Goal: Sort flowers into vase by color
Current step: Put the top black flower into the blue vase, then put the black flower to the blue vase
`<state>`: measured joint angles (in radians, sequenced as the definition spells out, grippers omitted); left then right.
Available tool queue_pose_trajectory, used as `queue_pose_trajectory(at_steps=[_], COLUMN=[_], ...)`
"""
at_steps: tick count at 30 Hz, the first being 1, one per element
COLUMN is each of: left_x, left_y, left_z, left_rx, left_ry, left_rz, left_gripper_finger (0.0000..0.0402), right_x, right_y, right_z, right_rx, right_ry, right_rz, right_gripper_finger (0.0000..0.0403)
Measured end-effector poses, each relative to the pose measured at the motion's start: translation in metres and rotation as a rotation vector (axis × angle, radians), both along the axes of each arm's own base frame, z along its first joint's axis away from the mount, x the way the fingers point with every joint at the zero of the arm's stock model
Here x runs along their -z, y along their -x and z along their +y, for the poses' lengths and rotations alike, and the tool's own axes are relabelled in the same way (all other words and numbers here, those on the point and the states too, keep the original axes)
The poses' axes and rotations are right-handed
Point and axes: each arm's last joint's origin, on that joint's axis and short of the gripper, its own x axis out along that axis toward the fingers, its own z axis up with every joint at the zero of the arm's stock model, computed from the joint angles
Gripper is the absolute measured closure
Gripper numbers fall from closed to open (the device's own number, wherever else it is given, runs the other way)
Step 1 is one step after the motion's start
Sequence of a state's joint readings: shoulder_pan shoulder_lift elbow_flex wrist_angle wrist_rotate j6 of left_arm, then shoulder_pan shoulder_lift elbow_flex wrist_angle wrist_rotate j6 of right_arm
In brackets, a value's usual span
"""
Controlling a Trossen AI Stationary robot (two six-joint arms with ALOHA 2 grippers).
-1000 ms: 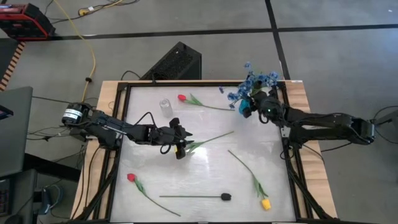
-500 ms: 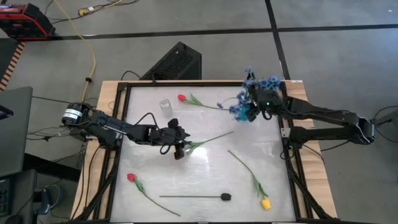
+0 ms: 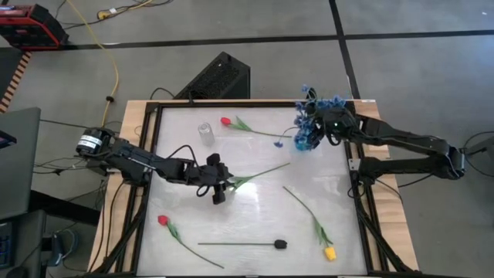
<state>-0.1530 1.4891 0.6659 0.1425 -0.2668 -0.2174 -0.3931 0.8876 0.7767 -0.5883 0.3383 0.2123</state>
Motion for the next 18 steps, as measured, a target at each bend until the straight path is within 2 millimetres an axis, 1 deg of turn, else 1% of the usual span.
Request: queue_pose_trajectory(at_steps=[5, 8, 12, 18], left_x=[0.002, 0.002, 0.002, 0.001], left_y=[0.002, 0.002, 0.002, 0.002], left_z=[-0.005, -0.005, -0.005, -0.005], left_rx=[0.01, 0.012, 0.008, 0.0], left_ry=[0.006, 0.005, 0.009, 0.018], left_rz=[0.02, 0.026, 0.024, 0.017], left_gripper_finger=[0.0264, 0.0264, 0.0264, 0.0264], right_x=[-0.005, -0.01, -0.016, -0.022], right_y=[0.003, 0.007, 0.016, 0.025], right_z=[0.001, 0.003, 0.009, 0.015], right_rx=[-0.002, -0.006, -0.054, -0.11], right_ry=[-0.01, -0.03, -0.122, -0.229], right_rz=[0.03, 0.083, 0.159, 0.22], right_gripper_finger=[0.0229, 0.0229, 0.0229, 0.023])
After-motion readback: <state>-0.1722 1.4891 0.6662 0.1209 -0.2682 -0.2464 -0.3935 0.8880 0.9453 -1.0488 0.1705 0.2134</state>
